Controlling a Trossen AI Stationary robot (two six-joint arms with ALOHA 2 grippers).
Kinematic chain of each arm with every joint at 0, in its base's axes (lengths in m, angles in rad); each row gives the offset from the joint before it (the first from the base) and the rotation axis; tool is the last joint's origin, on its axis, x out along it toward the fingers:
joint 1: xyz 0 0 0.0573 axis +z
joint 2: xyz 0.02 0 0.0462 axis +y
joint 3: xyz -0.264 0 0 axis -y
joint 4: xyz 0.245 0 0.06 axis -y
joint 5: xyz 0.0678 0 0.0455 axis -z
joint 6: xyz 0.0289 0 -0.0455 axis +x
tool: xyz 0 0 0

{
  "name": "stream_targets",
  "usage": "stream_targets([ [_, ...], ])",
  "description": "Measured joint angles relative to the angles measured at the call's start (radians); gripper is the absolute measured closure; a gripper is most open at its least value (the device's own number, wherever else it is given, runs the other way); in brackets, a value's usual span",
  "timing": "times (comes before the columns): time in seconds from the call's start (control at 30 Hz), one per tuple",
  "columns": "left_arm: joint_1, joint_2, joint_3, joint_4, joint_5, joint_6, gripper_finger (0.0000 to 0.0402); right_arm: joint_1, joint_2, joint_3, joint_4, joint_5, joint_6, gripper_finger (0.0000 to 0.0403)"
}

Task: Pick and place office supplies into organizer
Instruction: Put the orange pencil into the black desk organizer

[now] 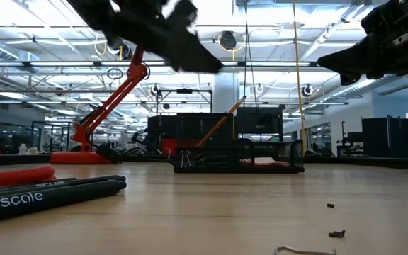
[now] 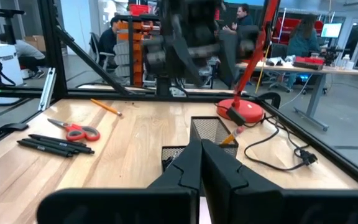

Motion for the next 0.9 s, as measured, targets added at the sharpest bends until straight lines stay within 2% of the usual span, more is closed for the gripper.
stream_targets([
  [0.13,-0.064,-0.198,0.001,-0.291,-0.1,-0.029,0.018,0.0,0.0,0.0,-0.003,0.0,0.006,0.0399],
  [0.23,-0.142,-0.322,0.001,-0.568,-0.214,-0.146,0.0186,0.0,0.0,0.0,-0.005,0.0,0.023,0.0399],
  [0.3,-0.203,-0.395,0.0,-0.754,-0.261,-0.259,0.0189,0.0,0.0,0.0,-0.005,0.0,0.031,0.0399],
  [0.4,-0.306,-0.467,0.0,-0.95,-0.277,-0.471,0.0189,0.0,0.0,0.0,-0.005,0.0,0.044,0.0399],
  [0.57,-0.502,-0.475,-0.002,-1.243,-0.271,-0.833,0.0188,0.0,0.0,0.0,-0.006,0.0,0.059,0.0399],
  [0.73,-0.655,-0.418,-0.04,-1.337,-0.228,-1.159,0.0188,0.0,0.0,0.0,-0.006,0.0,0.079,0.0399],
  [0.9,-0.792,-0.365,-0.121,-1.266,-0.161,-1.38,0.0188,0.0,0.0,0.0,-0.006,-0.003,0.08,0.0399],
])
